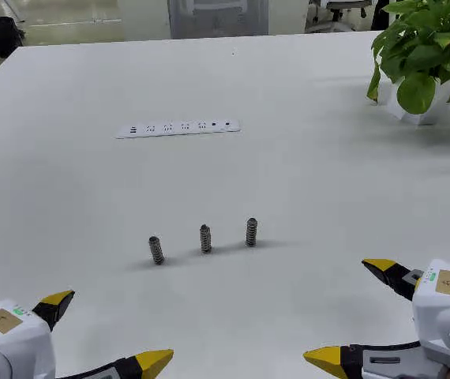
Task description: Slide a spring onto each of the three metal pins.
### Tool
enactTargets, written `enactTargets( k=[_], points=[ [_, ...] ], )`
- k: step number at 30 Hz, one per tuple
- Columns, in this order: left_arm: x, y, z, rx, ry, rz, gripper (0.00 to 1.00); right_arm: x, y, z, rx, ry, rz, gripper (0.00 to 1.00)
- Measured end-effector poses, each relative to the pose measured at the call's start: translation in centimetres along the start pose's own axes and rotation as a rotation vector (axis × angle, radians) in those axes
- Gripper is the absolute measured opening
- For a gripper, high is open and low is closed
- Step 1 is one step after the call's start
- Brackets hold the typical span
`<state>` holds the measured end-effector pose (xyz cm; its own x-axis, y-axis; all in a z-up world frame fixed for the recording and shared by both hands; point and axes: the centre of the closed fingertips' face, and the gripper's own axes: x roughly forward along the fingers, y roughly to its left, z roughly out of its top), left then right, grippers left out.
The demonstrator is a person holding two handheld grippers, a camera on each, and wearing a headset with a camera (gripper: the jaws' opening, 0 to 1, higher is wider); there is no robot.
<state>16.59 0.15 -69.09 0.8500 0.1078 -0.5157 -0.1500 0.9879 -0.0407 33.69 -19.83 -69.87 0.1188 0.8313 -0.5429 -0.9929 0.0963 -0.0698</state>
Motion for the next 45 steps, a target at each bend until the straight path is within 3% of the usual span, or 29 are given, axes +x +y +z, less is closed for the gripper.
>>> enactTargets(
  k=[45],
  points=[
    [0.01, -0.30, 0.08, 0.006, 0.000, -0.009, 0.99, -0.05, -0.17, -0.33, 0.002, 0.016, -0.004, 0.96]
  ],
)
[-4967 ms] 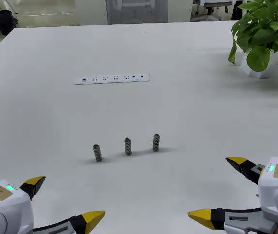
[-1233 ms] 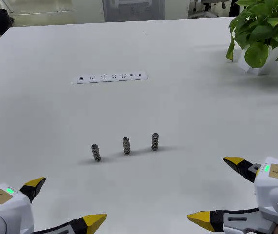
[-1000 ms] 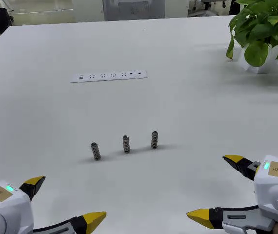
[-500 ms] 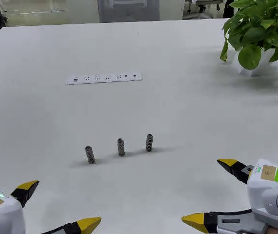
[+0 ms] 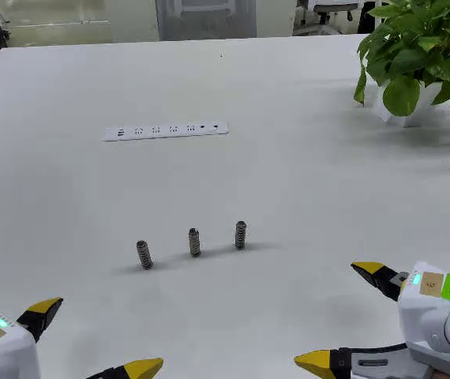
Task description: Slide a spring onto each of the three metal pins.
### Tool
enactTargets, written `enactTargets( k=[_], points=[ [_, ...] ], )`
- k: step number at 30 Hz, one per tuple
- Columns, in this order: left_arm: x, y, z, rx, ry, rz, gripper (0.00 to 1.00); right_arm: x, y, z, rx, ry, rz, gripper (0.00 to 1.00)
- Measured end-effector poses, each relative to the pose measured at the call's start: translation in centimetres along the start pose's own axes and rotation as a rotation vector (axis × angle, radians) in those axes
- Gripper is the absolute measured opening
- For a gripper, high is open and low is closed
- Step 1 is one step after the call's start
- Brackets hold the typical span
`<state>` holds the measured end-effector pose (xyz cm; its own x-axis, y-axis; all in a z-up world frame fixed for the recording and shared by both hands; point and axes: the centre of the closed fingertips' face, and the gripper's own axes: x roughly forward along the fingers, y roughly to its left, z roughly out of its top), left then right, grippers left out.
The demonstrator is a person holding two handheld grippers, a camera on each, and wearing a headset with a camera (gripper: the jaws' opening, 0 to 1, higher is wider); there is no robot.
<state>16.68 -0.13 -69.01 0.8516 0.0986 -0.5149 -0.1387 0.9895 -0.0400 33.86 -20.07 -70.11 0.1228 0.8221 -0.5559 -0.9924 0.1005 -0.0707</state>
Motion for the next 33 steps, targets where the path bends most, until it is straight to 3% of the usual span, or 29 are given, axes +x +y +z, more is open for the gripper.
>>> enactTargets(
  k=[17, 33],
  points=[
    [-0.10, 0.40, 0.31, -0.011, -0.016, 0.018, 0.99, 0.13, 0.09, -0.27, -0.019, 0.018, 0.006, 0.96],
    [-0.04, 0.25, 0.09, -0.002, -0.004, 0.012, 0.98, 0.15, 0.29, -0.30, -0.018, 0.018, 0.013, 0.96]
  ],
)
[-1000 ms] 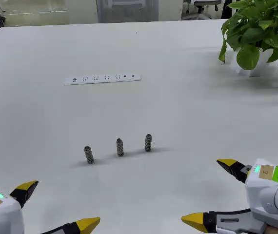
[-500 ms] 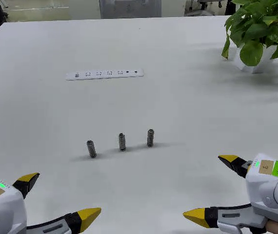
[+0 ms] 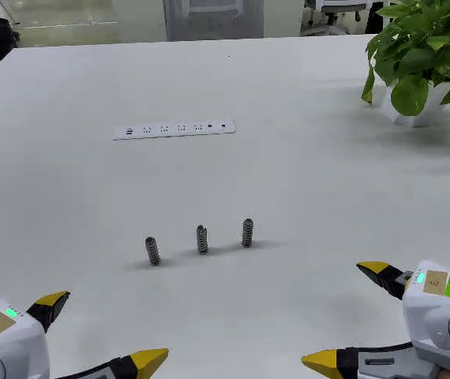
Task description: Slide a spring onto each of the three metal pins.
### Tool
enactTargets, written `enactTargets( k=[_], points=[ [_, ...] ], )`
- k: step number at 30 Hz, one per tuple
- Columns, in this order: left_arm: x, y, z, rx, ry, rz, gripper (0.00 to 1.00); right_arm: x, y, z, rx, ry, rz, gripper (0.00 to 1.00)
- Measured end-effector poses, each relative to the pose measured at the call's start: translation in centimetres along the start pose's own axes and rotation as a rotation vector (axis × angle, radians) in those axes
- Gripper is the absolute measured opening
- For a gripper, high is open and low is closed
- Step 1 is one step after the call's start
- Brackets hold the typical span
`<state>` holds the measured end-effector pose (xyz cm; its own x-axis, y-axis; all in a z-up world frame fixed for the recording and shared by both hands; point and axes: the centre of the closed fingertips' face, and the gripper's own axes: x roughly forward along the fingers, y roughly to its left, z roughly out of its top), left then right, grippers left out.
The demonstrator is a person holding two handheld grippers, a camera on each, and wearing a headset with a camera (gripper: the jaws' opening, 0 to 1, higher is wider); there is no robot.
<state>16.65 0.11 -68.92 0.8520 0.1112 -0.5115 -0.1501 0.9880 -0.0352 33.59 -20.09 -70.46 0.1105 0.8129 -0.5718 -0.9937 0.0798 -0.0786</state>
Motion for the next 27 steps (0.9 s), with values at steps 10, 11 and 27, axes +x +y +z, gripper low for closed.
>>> enactTargets(
  k=[10, 11, 27],
  points=[
    [0.03, -0.17, -0.30, 0.008, 0.015, -0.007, 0.98, -0.10, 0.06, 0.13, 0.000, -0.005, -0.003, 0.95],
    [0.03, -0.21, -0.28, 0.008, 0.016, -0.008, 0.98, -0.13, 0.08, 0.16, 0.002, -0.006, -0.003, 0.95],
    [0.19, -0.40, -0.97, 0.018, 0.050, -0.019, 0.98, -0.03, -0.03, 0.24, 0.014, -0.017, 0.002, 0.95]
  ],
)
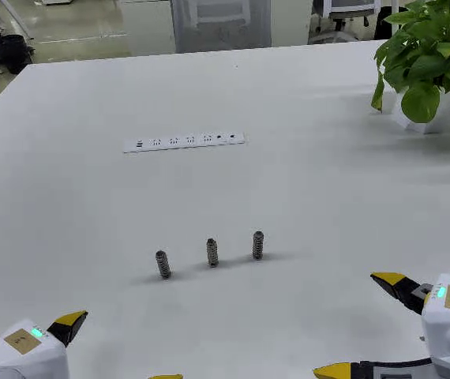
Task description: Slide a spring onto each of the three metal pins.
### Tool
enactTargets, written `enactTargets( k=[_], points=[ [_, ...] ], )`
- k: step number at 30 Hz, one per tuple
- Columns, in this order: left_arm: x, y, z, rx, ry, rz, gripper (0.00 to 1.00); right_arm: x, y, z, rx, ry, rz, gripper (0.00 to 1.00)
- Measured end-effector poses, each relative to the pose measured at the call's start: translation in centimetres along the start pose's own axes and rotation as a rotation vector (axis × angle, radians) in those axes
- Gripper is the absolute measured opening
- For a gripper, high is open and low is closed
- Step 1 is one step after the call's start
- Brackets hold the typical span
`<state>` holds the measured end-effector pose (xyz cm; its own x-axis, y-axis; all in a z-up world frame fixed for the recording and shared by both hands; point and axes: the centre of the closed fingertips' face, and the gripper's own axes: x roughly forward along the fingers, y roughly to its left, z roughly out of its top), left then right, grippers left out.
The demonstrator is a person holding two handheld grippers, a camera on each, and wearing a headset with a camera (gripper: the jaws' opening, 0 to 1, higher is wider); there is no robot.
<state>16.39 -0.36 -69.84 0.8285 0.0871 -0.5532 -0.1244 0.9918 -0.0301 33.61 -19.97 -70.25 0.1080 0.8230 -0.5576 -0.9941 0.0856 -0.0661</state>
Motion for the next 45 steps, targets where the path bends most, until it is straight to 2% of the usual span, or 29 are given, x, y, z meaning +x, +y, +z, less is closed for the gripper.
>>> enactTargets(
  k=[16, 24, 38, 45],
  points=[
    [0.0, -0.2, 0.1, 0.000, -0.009, -0.012, 0.98, 0.2, -0.1, -0.4, 0.018, 0.015, -0.001, 0.95],
    [-0.1, -1.0, 0.5, 0.027, -0.014, -0.032, 0.98, 0.1, 0.2, -0.5, 0.001, 0.031, -0.002, 0.95],
    [-0.3, -0.1, 1.3, 0.002, -0.062, -0.002, 0.98, 0.1, 0.1, -0.4, -0.011, 0.034, -0.005, 0.95],
    [-0.2, -0.3, 1.3, 0.021, -0.058, -0.015, 0.98, 0.1, -0.1, -0.2, -0.011, 0.029, -0.014, 0.95]
  ],
)
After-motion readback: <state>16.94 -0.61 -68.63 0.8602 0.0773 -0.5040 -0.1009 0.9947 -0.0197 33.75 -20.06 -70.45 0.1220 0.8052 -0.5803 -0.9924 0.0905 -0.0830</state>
